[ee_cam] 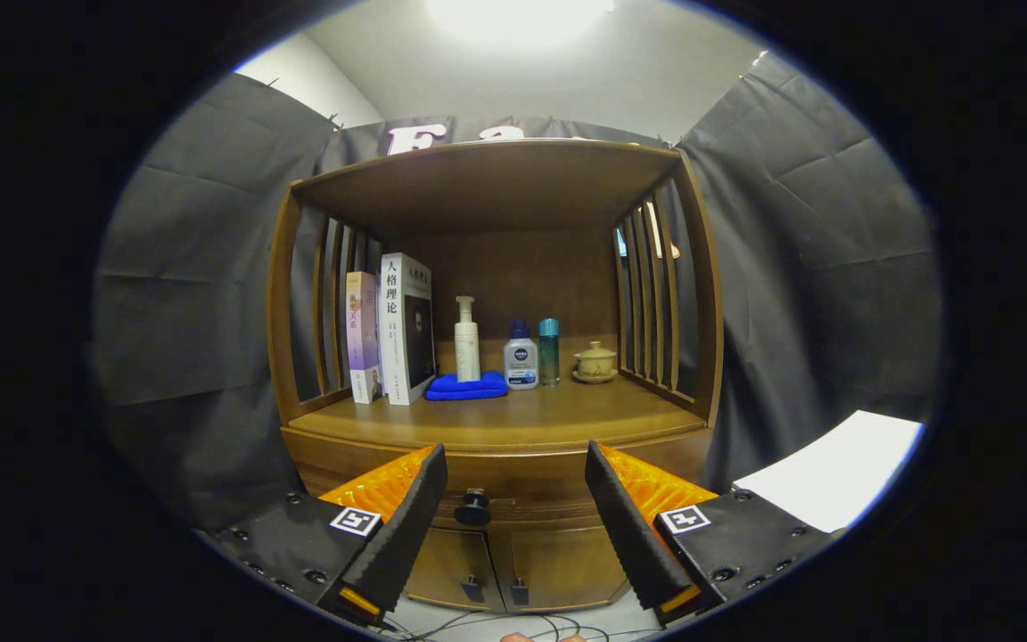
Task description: Pull open the drawer, take out the items inside it, and place them on the countertop above the cabinet.
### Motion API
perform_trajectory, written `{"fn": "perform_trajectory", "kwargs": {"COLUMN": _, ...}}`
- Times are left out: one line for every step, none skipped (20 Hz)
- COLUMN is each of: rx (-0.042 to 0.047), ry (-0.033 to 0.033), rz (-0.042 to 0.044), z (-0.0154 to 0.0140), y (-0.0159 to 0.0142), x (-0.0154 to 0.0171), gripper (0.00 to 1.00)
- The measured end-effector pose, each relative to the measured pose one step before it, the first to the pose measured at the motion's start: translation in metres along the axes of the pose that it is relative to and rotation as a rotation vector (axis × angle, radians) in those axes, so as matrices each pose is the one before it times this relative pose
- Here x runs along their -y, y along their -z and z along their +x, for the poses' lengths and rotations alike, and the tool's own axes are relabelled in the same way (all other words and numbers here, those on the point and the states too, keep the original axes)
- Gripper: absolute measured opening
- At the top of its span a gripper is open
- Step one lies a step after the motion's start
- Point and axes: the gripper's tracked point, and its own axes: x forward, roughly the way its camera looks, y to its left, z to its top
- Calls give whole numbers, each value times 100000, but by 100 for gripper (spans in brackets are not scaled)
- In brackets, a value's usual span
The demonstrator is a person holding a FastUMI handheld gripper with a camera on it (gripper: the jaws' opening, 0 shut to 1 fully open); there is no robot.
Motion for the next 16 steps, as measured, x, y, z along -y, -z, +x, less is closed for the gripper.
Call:
{"fn": "perform_trajectory", "kwargs": {"rx": -510, "ry": 208, "rz": 106, "z": 215, "y": 213, "x": 74, "gripper": 98}}
{"fn": "perform_trajectory", "kwargs": {"rx": -488, "ry": 7, "rz": 111, "z": 114, "y": 224, "x": 65, "gripper": 98}}
{"fn": "perform_trajectory", "kwargs": {"rx": -327, "ry": -62, "rz": 64, "z": 84, "y": 204, "x": 30, "gripper": 98}}
{"fn": "perform_trajectory", "kwargs": {"rx": -360, "ry": 75, "rz": 57, "z": 169, "y": 192, "x": 41, "gripper": 98}}
{"fn": "perform_trajectory", "kwargs": {"rx": -481, "ry": -25, "rz": 23, "z": 152, "y": 223, "x": 10, "gripper": 98}}
{"fn": "perform_trajectory", "kwargs": {"rx": -489, "ry": -106, "rz": -26, "z": 120, "y": 348, "x": -63, "gripper": 98}}
{"fn": "perform_trajectory", "kwargs": {"rx": -551, "ry": 69, "rz": 27, "z": 278, "y": 311, "x": -18, "gripper": 98}}
{"fn": "perform_trajectory", "kwargs": {"rx": -594, "ry": 57, "rz": 152, "z": 165, "y": 343, "x": 82, "gripper": 98}}
{"fn": "perform_trajectory", "kwargs": {"rx": -717, "ry": 47, "rz": 212, "z": 238, "y": 378, "x": 0, "gripper": 98}}
{"fn": "perform_trajectory", "kwargs": {"rx": -866, "ry": -115, "rz": 145, "z": 258, "y": 389, "x": -45, "gripper": 98}}
{"fn": "perform_trajectory", "kwargs": {"rx": -994, "ry": -181, "rz": -76, "z": 228, "y": 416, "x": -18, "gripper": 98}}
{"fn": "perform_trajectory", "kwargs": {"rx": -921, "ry": -76, "rz": -298, "z": 530, "y": 393, "x": -48, "gripper": 98}}
{"fn": "perform_trajectory", "kwargs": {"rx": -628, "ry": 103, "rz": -381, "z": 581, "y": 335, "x": -12, "gripper": 98}}
{"fn": "perform_trajectory", "kwargs": {"rx": -314, "ry": 5, "rz": -244, "z": 383, "y": 419, "x": -57, "gripper": 98}}
{"fn": "perform_trajectory", "kwargs": {"rx": -360, "ry": -363, "rz": -158, "z": 490, "y": 412, "x": -116, "gripper": 98}}
{"fn": "perform_trajectory", "kwargs": {"rx": -1071, "ry": -659, "rz": -42, "z": 417, "y": 591, "x": -205, "gripper": 98}}
